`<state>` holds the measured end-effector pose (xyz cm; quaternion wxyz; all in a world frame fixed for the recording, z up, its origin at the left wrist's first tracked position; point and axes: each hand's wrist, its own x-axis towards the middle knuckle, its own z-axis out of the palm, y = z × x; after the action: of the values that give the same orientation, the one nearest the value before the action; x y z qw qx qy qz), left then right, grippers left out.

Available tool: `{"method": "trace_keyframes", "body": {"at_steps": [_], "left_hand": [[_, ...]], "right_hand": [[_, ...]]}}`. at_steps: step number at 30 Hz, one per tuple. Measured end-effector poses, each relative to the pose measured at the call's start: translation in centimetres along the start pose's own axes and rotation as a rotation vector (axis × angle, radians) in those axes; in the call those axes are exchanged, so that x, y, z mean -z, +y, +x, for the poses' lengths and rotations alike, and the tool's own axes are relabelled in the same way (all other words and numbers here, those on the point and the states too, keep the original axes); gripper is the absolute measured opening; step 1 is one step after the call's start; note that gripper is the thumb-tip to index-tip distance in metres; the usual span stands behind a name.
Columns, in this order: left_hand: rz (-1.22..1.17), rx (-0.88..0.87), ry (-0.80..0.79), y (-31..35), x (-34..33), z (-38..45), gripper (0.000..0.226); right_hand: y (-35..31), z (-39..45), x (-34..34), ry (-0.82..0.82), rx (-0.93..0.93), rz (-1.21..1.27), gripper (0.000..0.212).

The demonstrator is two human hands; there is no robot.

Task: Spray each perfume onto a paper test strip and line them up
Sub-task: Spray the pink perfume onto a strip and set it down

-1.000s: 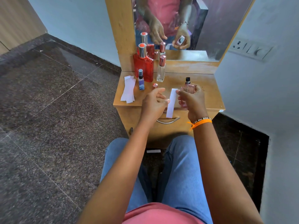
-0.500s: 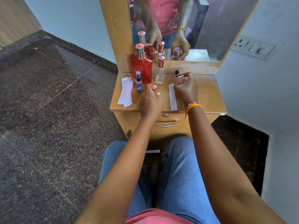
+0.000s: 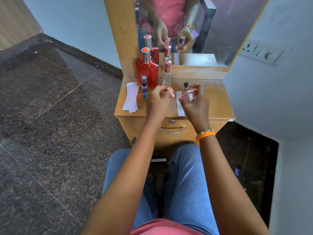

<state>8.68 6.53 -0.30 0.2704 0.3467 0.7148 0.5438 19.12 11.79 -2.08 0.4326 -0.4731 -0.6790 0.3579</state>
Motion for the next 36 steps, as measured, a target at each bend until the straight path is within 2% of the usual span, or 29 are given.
{"method": "trace_keyframes", "body": {"at_steps": [3, 11, 15, 19, 21, 24, 27, 30, 32, 36], "left_hand": [[-0.147, 0.023, -0.035, 0.8, 0.1, -0.1, 0.019], [-0.266, 0.035, -0.039, 1.7, 1.0, -0.9, 0.017], [-0.225, 0.032, -0.142, 1.7, 1.0, -1.8, 0.013], [-0.2, 0.004, -0.224, 2.0, 1.6, -2.6, 0.01], [-0.142, 0.004, -0.271, 2.2, 2.2, -2.7, 0.014], [-0.176, 0.147, -0.33, 1.8, 2.6, -3.2, 0.026], [-0.202, 0.285, -0.535, 1.1, 2.9, -3.9, 0.026], [-0.336, 0.303, -0.736, 0.8, 2.9, -4.4, 0.03], [-0.351, 0.265, -0.721, 0.7, 2.7, -4.4, 0.037], [-0.318, 0.216, -0.588, 0.2, 2.1, -4.3, 0.031]], "right_hand": [[-0.5, -2.3, 0.2, -0.12, 0.058, 0.063, 0.042], [-1.2, -3.4, 0.7, -0.161, 0.081, 0.077, 0.046], [-1.5, -3.9, 0.6, -0.179, 0.076, 0.099, 0.052], [-1.9, -4.2, 1.0, -0.237, 0.129, 0.142, 0.068], [-2.0, -4.3, 1.2, -0.286, 0.14, 0.197, 0.064], [-2.3, -4.1, 1.4, -0.274, 0.135, 0.232, 0.057], [-2.9, -3.9, 1.6, -0.229, 0.091, 0.356, 0.04], [-3.5, -3.9, 1.7, -0.174, 0.016, 0.528, 0.014], [-3.7, -3.7, 1.9, -0.141, -0.005, 0.545, 0.018], [-3.5, -3.0, 2.4, -0.133, -0.038, 0.532, 0.02]]}}
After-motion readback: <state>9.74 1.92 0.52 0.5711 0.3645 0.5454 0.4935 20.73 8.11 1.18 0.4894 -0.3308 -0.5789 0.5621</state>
